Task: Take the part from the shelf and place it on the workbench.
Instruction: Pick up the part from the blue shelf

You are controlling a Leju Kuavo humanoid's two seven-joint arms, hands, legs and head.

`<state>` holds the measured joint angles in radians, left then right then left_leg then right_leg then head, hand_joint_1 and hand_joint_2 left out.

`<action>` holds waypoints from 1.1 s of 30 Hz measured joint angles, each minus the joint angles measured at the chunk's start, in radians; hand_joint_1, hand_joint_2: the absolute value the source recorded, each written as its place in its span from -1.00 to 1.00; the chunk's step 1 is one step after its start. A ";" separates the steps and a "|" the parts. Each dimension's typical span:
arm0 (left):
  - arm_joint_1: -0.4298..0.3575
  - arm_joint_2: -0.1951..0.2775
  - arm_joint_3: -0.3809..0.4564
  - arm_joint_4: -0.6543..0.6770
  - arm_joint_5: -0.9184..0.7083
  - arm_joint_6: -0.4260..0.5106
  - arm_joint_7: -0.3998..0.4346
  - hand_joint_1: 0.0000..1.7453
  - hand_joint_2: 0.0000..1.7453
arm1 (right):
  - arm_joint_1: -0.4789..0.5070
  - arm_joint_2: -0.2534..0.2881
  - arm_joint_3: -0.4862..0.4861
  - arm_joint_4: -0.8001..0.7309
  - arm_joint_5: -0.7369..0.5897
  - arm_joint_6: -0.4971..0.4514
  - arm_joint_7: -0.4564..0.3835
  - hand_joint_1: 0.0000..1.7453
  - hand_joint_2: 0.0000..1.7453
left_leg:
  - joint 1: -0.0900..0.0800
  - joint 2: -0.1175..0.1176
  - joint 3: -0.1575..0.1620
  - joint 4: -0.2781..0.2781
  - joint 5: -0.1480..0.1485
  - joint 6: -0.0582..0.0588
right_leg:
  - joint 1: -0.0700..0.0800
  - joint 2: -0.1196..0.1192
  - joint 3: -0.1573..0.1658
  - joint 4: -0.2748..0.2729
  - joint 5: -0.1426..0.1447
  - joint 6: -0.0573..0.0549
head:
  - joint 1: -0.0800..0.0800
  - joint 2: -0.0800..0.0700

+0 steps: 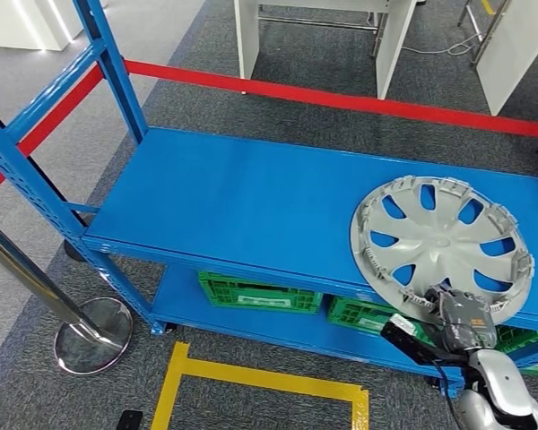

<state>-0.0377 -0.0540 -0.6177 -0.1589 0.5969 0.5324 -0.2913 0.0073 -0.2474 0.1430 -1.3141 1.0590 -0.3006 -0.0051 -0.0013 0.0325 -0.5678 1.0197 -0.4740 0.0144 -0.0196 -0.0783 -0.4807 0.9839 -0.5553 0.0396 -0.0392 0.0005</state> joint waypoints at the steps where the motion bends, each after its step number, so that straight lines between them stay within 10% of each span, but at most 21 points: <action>1: 0.000 0.000 0.000 0.000 0.000 0.000 -0.001 -1.00 1.00 | 0.002 -0.001 0.000 -0.003 0.000 -0.001 -0.002 1.00 1.00 | 0.000 0.000 0.000 0.000 0.000 0.000 | 0.000 0.000 0.000 0.000 0.000 0.000 | 0.000 0.000; 12: 0.000 -0.002 0.006 0.000 0.020 -0.012 -0.069 -1.00 1.00 | 0.045 -0.008 0.010 -0.091 0.065 -0.132 -0.031 1.00 1.00 | 0.000 0.000 0.000 0.000 0.000 0.000 | 0.000 0.000 0.009 0.000 0.000 0.000 | 0.000 0.000; 13: 0.000 -0.002 0.007 0.000 0.021 -0.014 -0.075 -1.00 0.50 | 0.051 -0.009 0.011 -0.102 0.070 -0.139 -0.031 1.00 1.00 | 0.000 0.000 0.000 0.000 0.000 0.000 | 0.000 0.000 0.010 0.000 0.000 0.000 | 0.000 0.000; 16: 0.000 -0.003 0.010 0.000 0.028 -0.020 -0.093 -1.00 0.50 | 0.066 -0.013 0.013 -0.128 0.098 -0.157 -0.029 1.00 1.00 | 0.000 0.000 -0.001 0.000 0.000 0.000 | 0.000 0.000 0.010 0.000 0.000 0.000 | 0.000 0.000; 17: 0.001 -0.003 0.013 0.000 0.032 -0.022 -0.106 -1.00 1.00 | 0.070 -0.014 0.013 -0.136 0.118 -0.171 -0.027 1.00 1.00 | 0.000 0.000 -0.001 0.000 0.000 0.000 | 0.000 0.000 0.010 0.000 0.000 0.000 | 0.000 0.000; 33: -0.002 -0.012 0.051 0.000 0.056 -0.039 -0.204 -1.00 1.00 | 0.124 -0.039 0.012 -0.277 0.339 -0.328 -0.011 1.00 1.00 | 0.000 0.000 -0.001 0.000 0.000 0.000 | 0.000 0.000 0.009 0.000 0.000 0.000 | 0.000 0.000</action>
<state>-0.0399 -0.0660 -0.5666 -0.1591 0.6526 0.4932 -0.4954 0.1314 -0.2861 0.1553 -1.5908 1.3980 -0.6287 -0.0157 -0.0014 0.0325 -0.5690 1.0195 -0.4740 0.0143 -0.0194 -0.0784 -0.4716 0.9842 -0.5554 0.0395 -0.0391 0.0006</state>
